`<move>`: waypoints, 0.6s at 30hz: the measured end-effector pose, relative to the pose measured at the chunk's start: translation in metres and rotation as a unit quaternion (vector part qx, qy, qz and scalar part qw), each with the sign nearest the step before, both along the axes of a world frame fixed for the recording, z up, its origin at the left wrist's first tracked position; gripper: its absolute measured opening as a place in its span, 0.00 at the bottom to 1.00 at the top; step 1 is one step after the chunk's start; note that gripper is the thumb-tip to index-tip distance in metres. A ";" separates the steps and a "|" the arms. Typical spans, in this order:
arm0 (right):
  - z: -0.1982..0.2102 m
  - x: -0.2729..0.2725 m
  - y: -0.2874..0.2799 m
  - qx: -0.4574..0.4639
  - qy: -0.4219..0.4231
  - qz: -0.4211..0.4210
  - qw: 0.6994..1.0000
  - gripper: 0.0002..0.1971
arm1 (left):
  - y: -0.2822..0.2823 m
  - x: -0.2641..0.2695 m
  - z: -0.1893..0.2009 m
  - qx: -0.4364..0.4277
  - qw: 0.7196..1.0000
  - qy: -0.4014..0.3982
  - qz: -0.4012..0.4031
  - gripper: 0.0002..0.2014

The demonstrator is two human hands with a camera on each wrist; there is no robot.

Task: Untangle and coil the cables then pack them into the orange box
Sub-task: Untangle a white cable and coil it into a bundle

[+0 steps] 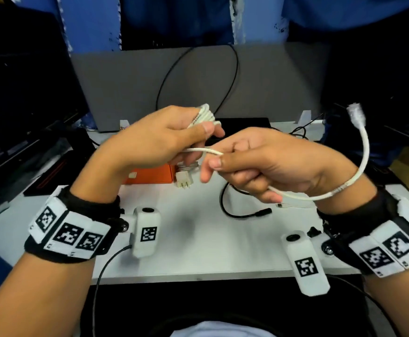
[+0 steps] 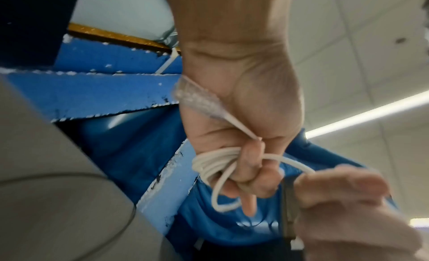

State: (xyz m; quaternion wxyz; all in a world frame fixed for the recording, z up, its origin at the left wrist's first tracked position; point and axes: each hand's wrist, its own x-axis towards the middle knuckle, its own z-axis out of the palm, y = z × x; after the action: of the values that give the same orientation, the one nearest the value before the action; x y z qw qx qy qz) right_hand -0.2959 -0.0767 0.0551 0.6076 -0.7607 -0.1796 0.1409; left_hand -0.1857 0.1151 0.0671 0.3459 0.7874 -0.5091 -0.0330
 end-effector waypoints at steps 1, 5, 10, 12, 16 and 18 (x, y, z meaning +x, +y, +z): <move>0.004 -0.001 -0.005 0.009 -0.001 0.005 1.000 0.10 | 0.003 -0.003 0.002 -0.005 0.997 0.052 -0.048 0.18; 0.012 -0.001 -0.029 0.038 -0.009 0.048 0.998 0.09 | 0.011 -0.010 0.004 0.001 0.967 0.143 -0.209 0.18; 0.006 0.006 -0.040 0.152 -0.001 0.103 0.983 0.17 | 0.001 -0.009 -0.004 -0.105 0.934 0.256 -0.227 0.13; 0.003 0.013 -0.042 0.162 0.002 0.049 0.986 0.24 | -0.003 -0.007 -0.003 -0.142 0.925 0.288 -0.202 0.14; 0.000 0.021 -0.042 0.045 -0.033 -0.086 0.995 0.26 | -0.002 0.001 0.006 -0.196 0.914 0.331 -0.128 0.13; 0.006 0.011 -0.039 -0.071 -0.081 -0.103 0.989 0.23 | -0.001 0.006 0.008 -0.204 0.923 0.320 -0.060 0.13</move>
State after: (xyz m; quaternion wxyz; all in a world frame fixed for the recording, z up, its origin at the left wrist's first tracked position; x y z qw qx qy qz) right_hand -0.2853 -0.1154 0.0611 0.5469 -0.8251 -0.1387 0.0278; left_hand -0.1794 0.1137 0.0750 0.6409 0.6155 -0.4133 -0.1990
